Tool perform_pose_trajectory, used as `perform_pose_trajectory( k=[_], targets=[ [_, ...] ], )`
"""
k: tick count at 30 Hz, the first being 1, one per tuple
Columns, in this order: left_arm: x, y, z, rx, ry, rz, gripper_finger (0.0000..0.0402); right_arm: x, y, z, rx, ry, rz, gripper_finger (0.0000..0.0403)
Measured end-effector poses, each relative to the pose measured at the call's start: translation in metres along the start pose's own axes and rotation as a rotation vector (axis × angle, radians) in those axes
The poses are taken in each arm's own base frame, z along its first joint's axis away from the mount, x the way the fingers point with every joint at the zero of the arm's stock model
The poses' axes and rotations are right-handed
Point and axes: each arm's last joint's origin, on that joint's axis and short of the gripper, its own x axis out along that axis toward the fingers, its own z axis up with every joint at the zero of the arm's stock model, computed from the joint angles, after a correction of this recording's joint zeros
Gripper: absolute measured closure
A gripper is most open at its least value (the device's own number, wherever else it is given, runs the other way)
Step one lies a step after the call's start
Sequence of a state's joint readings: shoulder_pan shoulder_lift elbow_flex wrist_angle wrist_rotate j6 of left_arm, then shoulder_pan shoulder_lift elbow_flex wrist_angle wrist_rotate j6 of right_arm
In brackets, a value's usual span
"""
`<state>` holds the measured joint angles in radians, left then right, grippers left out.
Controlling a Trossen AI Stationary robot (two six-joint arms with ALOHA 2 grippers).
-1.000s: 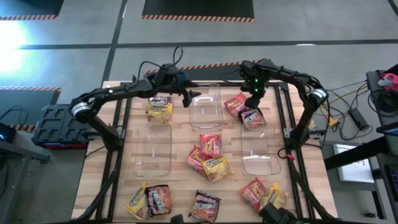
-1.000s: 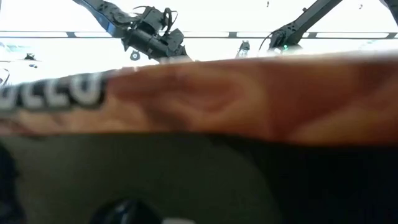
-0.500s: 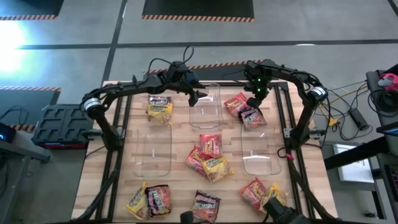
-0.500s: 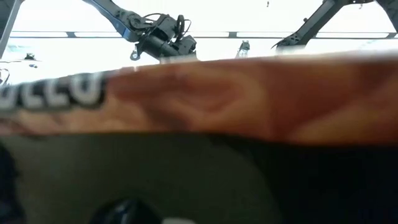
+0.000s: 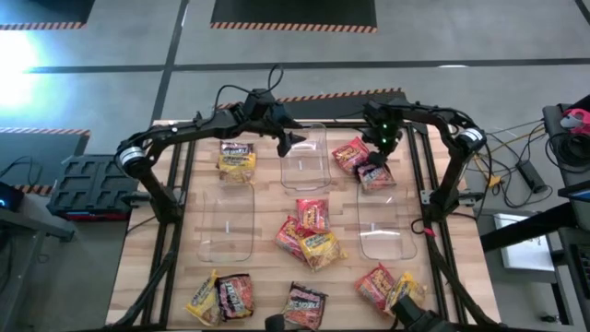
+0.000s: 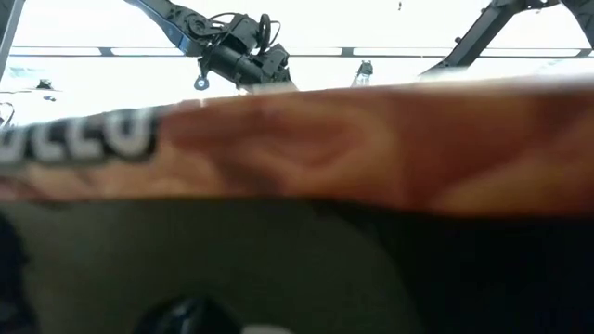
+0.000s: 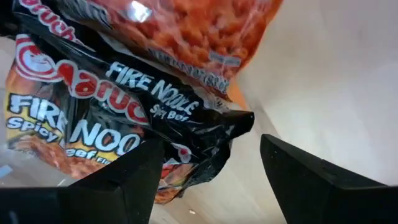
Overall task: Sort Maruchan noodles
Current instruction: Put the top right black pack noodle into the bottom right transparent bin
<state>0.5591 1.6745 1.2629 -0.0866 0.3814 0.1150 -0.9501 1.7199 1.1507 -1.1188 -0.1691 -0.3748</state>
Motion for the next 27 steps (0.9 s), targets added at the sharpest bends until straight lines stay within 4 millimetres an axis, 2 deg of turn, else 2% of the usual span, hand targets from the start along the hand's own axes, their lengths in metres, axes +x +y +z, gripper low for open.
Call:
perform_pose_trajectory(
  k=[4,13,21,27],
  targets=[
    [0.000,0.000,0.000,0.000,0.001,0.000,0.0196,0.007,0.002,-0.003,0.001,-0.010,0.073,0.0147],
    [0.000,0.000,-0.001,-0.002,0.004,0.000,0.0196,0.019,0.004,-0.010,-0.040,0.018,0.113,0.0155],
    [0.000,0.000,-0.001,-0.002,0.005,0.000,0.0196,0.016,0.004,-0.007,-0.070,-0.013,0.132,0.0193],
    [0.000,0.000,-0.001,-0.002,0.004,0.001,0.0196,0.016,0.004,-0.007,-0.089,-0.018,0.137,0.0237]
  ],
)
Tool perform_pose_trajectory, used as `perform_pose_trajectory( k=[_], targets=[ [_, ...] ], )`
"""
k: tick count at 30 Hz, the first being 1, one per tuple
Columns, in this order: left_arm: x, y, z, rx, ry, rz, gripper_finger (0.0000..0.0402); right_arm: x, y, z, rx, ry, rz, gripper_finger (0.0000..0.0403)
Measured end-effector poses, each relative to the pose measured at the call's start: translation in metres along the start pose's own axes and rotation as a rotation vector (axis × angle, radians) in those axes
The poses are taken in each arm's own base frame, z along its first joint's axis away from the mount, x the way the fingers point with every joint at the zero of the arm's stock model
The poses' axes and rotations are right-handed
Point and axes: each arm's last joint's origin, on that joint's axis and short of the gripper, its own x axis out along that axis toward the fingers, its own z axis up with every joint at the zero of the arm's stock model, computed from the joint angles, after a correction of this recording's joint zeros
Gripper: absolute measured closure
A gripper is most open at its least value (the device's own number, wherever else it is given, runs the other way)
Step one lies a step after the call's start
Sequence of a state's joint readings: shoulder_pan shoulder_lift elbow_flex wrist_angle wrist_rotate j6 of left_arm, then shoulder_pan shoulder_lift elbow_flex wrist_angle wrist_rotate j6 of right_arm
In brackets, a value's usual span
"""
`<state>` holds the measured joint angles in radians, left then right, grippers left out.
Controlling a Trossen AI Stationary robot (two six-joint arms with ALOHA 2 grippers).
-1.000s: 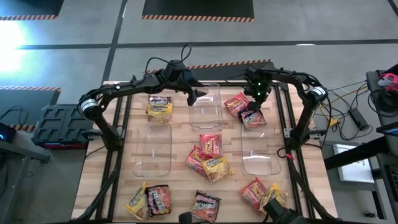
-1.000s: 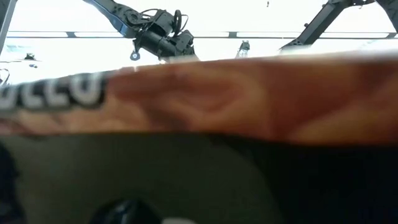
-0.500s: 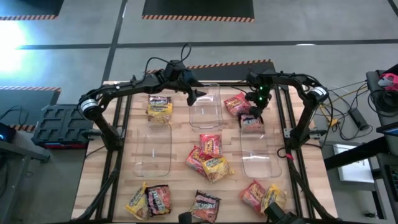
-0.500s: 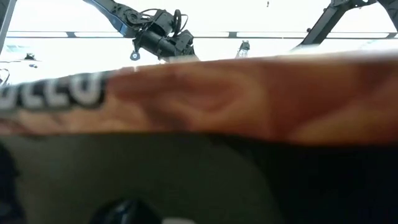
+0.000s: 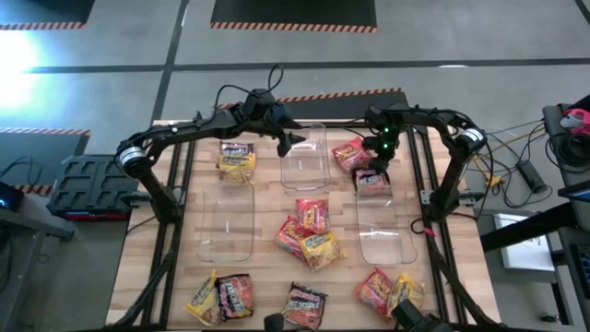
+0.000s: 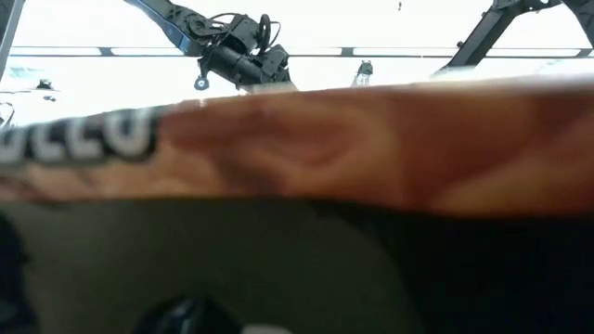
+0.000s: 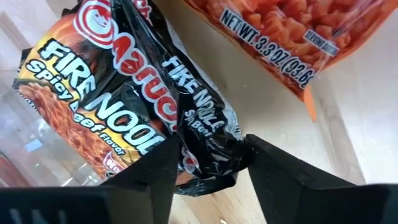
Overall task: Sort Maruchan noodles
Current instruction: Put the top right black pack noodle into the bottom right transparent bin
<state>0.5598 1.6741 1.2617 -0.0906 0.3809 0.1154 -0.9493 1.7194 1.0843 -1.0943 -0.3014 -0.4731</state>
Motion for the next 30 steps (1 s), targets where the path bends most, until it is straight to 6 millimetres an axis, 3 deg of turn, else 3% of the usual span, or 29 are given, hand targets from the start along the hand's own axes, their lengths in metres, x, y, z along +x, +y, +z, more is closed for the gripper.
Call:
perform_pose_trajectory(
  k=[14,30],
  targets=[
    [0.000,0.000,0.000,0.007,0.001,0.004,0.0196,0.000,0.000,-0.001,0.000,0.009,0.001,0.0330],
    [0.000,0.000,0.000,0.006,0.003,0.005,0.0196,-0.016,0.004,0.003,-0.007,0.017,-0.010,0.0394]
  ],
)
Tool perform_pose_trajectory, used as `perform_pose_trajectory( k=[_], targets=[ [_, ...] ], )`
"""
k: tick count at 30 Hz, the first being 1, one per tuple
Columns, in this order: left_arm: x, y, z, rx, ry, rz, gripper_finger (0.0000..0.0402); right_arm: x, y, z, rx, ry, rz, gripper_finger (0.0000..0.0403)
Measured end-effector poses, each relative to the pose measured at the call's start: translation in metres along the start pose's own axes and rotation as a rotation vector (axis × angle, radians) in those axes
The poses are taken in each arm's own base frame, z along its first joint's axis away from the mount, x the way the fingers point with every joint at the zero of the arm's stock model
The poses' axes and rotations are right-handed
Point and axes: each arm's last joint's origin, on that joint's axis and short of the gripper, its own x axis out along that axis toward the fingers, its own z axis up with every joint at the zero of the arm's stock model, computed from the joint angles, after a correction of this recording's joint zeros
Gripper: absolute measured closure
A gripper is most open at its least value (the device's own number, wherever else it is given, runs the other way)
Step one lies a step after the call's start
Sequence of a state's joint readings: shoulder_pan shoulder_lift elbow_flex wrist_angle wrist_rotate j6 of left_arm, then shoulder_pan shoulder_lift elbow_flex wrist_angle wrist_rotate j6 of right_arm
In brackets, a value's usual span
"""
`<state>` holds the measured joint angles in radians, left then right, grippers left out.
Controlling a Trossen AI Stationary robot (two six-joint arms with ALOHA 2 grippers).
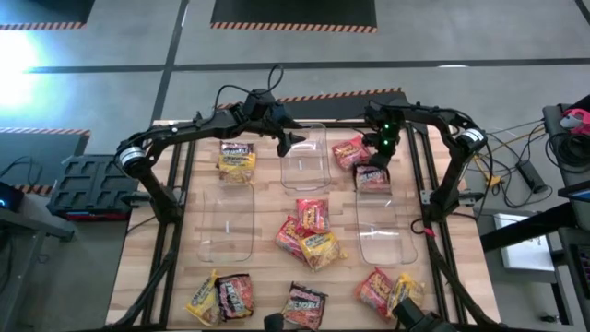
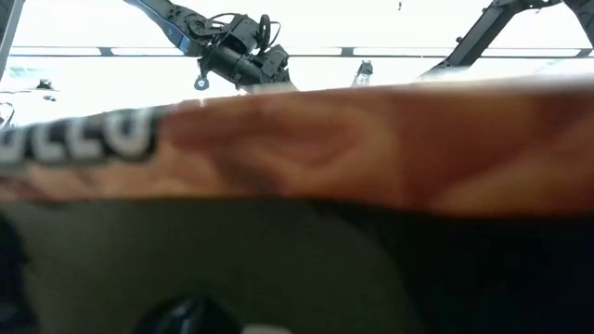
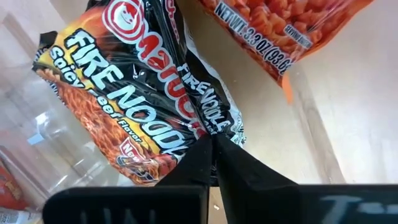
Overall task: Sort Maruchan noodles
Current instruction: Put the top right black pack noodle into the bottom right transparent bin
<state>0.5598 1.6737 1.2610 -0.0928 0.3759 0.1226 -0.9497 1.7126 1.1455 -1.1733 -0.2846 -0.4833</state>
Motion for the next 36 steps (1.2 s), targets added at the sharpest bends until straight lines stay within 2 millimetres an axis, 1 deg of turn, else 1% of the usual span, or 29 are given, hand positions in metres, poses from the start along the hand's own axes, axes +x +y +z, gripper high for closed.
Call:
perform_pose_trajectory(
  k=[5,14,18,24,31,36],
  targets=[
    [0.000,0.000,0.000,0.000,0.001,0.000,0.0196,-0.004,0.001,0.001,0.001,0.001,0.005,0.0395],
    [0.000,0.000,0.000,-0.002,0.005,0.000,0.0196,-0.009,0.006,-0.006,0.026,0.075,0.047,0.0395],
    [0.000,0.000,0.000,-0.002,0.005,0.000,0.0196,-0.014,0.007,-0.004,0.023,0.059,0.052,0.0395],
    [0.000,0.000,-0.001,-0.006,0.005,0.000,0.0196,-0.028,0.012,0.004,0.009,-0.039,0.126,0.0395],
    [0.000,0.000,-0.001,-0.004,0.010,-0.001,0.0196,-0.040,0.026,0.012,-0.034,-0.068,0.118,0.0395],
    [0.001,-0.003,-0.001,0.002,0.009,-0.017,0.0196,-0.039,0.039,0.016,-0.079,-0.060,0.109,0.0395]
  ],
)
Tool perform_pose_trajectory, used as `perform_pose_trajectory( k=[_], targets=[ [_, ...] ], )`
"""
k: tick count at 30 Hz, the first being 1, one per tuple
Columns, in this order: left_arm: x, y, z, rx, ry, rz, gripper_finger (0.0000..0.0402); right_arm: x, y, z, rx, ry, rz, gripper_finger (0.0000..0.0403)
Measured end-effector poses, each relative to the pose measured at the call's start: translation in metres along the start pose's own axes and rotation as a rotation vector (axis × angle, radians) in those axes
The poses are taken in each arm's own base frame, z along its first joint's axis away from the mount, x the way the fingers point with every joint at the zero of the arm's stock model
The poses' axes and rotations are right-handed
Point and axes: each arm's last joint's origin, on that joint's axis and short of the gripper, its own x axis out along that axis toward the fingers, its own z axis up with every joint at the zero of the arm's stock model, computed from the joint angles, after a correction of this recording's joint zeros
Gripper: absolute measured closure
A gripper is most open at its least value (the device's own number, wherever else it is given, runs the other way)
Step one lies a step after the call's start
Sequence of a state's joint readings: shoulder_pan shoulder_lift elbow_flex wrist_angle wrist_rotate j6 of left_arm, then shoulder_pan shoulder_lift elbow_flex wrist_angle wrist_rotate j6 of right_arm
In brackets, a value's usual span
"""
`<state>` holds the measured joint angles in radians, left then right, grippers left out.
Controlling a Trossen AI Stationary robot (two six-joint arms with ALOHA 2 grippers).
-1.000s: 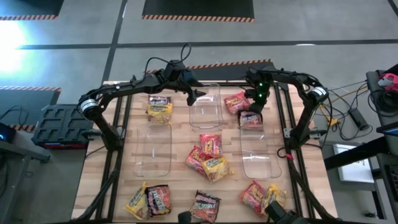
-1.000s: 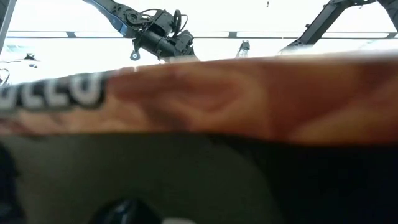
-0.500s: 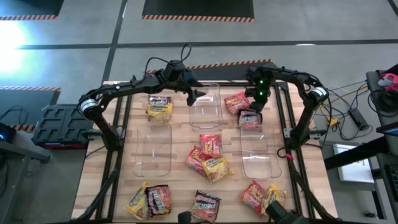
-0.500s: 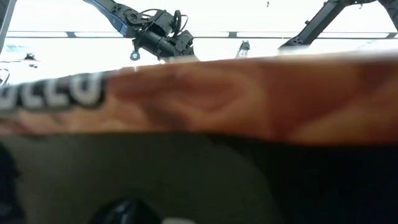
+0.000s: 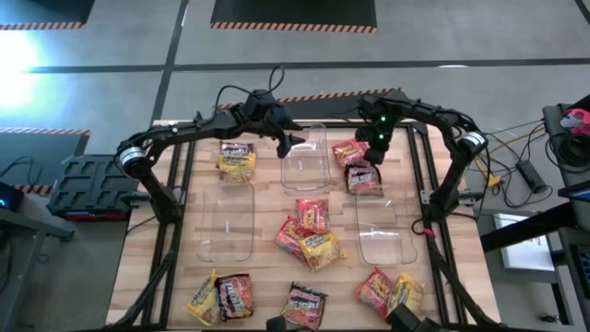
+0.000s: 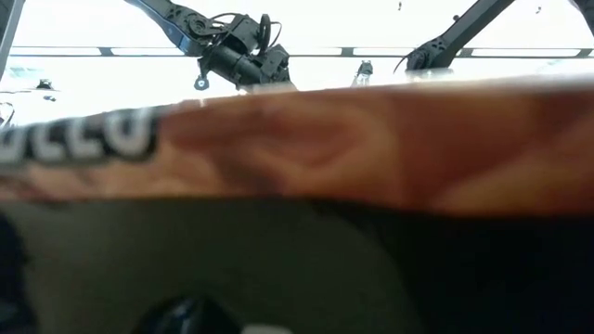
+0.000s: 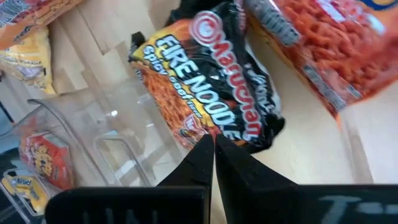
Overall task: Sort Maruchan noodles
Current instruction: Put the top right black pack noodle into the bottom right transparent bin
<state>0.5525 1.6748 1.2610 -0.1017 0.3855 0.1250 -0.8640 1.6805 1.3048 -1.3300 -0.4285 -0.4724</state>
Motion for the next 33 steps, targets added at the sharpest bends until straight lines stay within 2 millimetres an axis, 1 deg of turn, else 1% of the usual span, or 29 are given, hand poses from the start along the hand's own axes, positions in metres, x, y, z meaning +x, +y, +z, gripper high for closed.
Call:
perform_pose_trajectory(
  k=[4,8,12,15,19,22,25,29,33],
  targets=[
    [0.003,-0.003,0.000,0.023,-0.018,-0.078,0.0196,0.000,0.003,0.001,0.004,0.001,-0.010,0.0394],
    [0.015,-0.011,-0.001,0.038,-0.038,-0.144,0.0196,-0.001,0.001,-0.001,0.083,0.001,-0.012,0.0394],
    [0.025,-0.015,-0.001,0.050,-0.041,-0.166,0.0196,-0.004,-0.005,-0.004,0.135,-0.004,-0.011,0.0386],
    [0.034,-0.015,0.004,0.056,-0.045,-0.172,0.0196,-0.006,-0.008,-0.006,0.170,-0.009,-0.013,0.0367],
    [0.049,-0.016,0.005,0.056,-0.032,-0.188,0.0196,-0.007,-0.011,-0.008,0.195,-0.010,-0.015,0.0327],
    [0.061,-0.017,0.006,0.056,-0.023,-0.204,0.0196,-0.007,-0.012,-0.010,0.244,0.028,-0.060,0.0294],
    [0.076,-0.019,0.006,0.064,0.001,-0.220,0.0196,-0.007,-0.014,-0.014,0.302,0.081,-0.116,0.0271],
    [0.097,-0.029,0.008,0.096,0.045,-0.254,0.0196,-0.007,-0.014,-0.019,0.346,0.116,-0.124,0.0260],
    [0.114,-0.037,0.005,0.106,0.097,-0.285,0.0196,-0.002,-0.016,-0.024,0.359,0.166,-0.162,0.0268]
  ],
)
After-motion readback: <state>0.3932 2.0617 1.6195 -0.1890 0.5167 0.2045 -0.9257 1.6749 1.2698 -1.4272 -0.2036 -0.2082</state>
